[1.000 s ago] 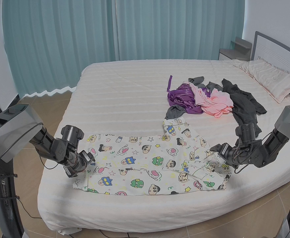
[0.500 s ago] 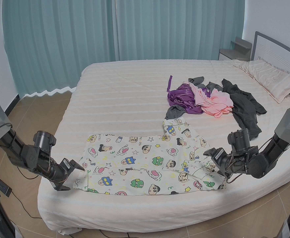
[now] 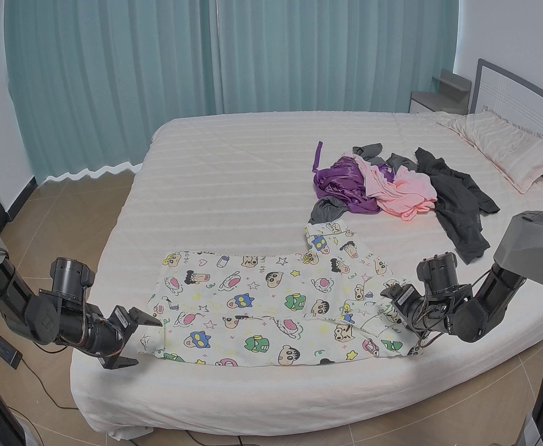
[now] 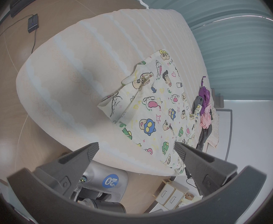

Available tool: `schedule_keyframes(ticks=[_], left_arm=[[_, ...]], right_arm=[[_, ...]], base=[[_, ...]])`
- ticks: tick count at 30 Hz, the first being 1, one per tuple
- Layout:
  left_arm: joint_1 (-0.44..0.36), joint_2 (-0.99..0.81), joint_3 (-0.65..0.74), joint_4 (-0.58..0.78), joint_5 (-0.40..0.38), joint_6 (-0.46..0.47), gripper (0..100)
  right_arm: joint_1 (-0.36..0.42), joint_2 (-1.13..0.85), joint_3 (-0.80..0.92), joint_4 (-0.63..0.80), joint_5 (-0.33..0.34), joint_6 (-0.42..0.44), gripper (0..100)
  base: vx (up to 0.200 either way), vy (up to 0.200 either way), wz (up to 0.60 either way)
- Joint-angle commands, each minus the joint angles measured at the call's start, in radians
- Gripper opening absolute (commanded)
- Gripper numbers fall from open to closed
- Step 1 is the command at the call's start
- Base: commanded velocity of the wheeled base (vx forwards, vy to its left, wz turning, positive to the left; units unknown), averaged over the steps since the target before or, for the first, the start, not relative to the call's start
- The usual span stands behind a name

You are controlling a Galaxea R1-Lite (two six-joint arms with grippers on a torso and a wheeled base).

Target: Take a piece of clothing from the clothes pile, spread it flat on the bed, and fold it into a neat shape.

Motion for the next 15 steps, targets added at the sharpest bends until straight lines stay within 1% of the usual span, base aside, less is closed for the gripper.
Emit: schedule_keyframes(ticks=[1,2,4,9,15], left_arm=[[-0.004,-0.001,0.018,-0.017,0.003,0.001,100],[-0.004,-0.001,0.018,-0.017,0.003,0.001,100],[-0.004,-0.001,0.022,-0.022,0.003,0.001,100],[-0.004,-0.001,0.022,-0.022,0.003,0.001,100],[-0.004,-0.001,0.022,-0.022,0.003,0.001,100]], right_arm=[[-0.005,0.017,-0.002,-0.025,0.000,-0.006,100],[-0.005,0.017,-0.002,-0.025,0.000,-0.006,100],[-0.008,0.028,-0.005,-0.068,0.000,-0.020,100],[-0.011,0.053,-0.021,-0.074,0.000,-0.046,100],[-0.019,0.088,-0.050,-0.073,-0.001,-0.050,100]], base=[[0.000,0.000,0.00],[0.000,0.000,0.00],[0.000,0.000,0.00],[0.000,0.000,0.00],[0.000,0.000,0.00]])
